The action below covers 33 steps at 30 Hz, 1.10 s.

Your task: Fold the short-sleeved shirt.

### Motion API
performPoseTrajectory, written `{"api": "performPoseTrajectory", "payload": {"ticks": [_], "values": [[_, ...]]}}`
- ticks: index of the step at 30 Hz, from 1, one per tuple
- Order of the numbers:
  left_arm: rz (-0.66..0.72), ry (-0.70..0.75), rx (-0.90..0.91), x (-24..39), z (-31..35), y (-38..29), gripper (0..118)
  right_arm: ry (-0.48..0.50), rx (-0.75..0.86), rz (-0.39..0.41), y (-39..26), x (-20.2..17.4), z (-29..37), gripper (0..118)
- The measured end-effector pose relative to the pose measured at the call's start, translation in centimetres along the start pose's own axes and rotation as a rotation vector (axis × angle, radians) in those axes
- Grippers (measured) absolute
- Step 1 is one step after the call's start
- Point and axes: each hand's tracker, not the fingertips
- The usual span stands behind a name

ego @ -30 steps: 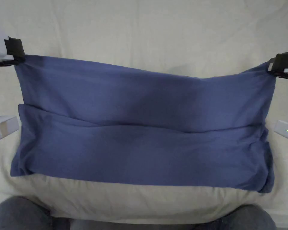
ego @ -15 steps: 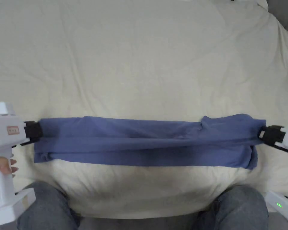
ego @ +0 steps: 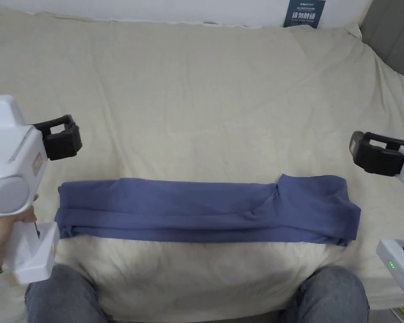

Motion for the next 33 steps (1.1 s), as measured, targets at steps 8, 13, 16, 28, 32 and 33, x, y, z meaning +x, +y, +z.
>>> {"api": "performPoseTrajectory", "payload": {"ticks": [8, 13, 16, 28, 32, 33], "values": [[-0.064, -0.062, 0.069, 3.5, 1.3, 1.5, 14, 0.046, 0.161, -0.008, 1.6, -3.6, 2.1, 60], [-0.003, -0.112, 0.057, 3.5, 1.2, 2.0, 0, 0.074, 0.15, -0.047, 1.9, -4.3, 1.7, 1], [0.044, -0.149, 0.0, 2.7, 0.5, 2.3, 0, 0.075, 0.132, -0.052, 2.0, -4.6, 1.3, 1], [0.44, -0.339, -0.445, -10.2, -9.8, -4.5, 118, 0.069, 0.009, -0.039, 0.4, -5.3, -0.7, 1], [0.526, -0.385, -0.564, -12.6, -11.1, -9.5, 118, 0.042, -0.047, -0.042, -0.5, -5.9, -1.9, 1], [0.548, -0.401, -0.6, -13.1, -11.5, -10.9, 118, 0.038, -0.062, -0.042, -0.8, -6.1, -2.2, 1]]}}
